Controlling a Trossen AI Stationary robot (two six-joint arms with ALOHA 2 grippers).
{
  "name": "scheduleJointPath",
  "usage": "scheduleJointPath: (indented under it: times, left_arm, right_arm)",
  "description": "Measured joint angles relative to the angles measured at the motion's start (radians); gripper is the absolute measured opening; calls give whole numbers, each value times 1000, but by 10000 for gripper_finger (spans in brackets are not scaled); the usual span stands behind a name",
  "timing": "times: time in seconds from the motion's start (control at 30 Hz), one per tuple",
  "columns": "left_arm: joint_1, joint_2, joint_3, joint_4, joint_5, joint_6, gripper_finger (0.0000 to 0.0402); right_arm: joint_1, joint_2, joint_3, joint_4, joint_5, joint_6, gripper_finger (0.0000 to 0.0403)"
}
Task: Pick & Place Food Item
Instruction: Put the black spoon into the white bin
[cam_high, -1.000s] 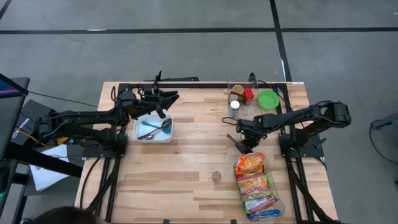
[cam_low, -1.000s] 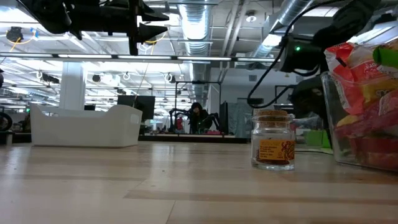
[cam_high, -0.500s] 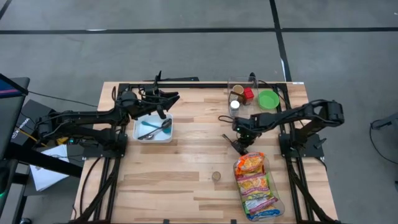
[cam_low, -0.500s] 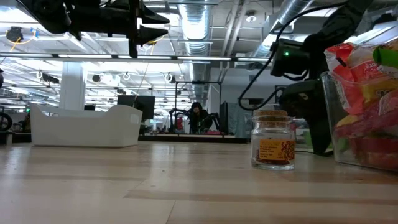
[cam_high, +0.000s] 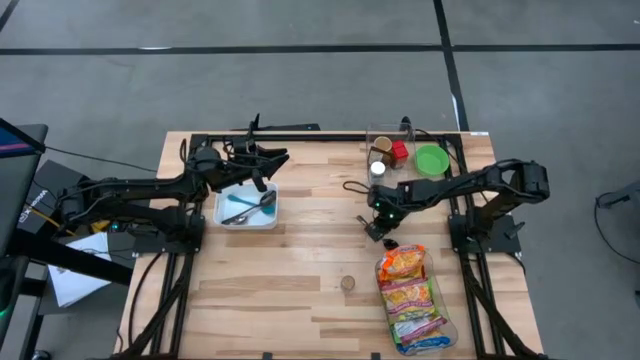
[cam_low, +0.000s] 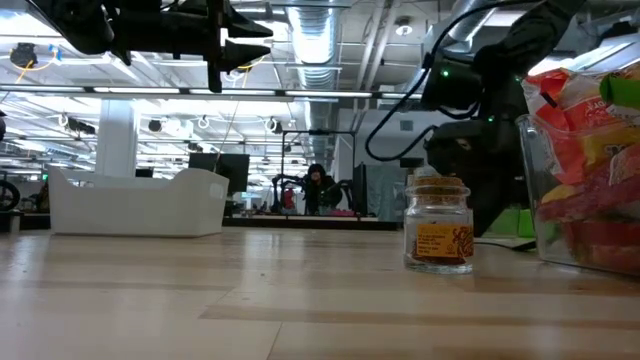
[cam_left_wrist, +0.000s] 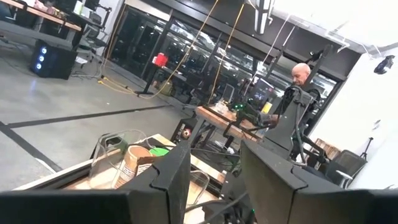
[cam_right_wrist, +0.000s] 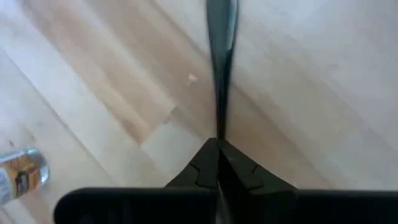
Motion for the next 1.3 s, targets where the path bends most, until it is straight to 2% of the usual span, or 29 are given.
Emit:
scheduleJointPath:
  times: [0.47,0.83,1.3]
  left_arm:
    - [0,0,0,0,18,0,135]
    - [-7,0,0,0,19,1,135]
    - [-7,0,0,0,19,3,135]
  right_arm:
    - [38,-4,30,-7,7,-15,2]
    - [52,-4,41,-56,24,25,86]
    - [86,-2,40,-101,80,61,92]
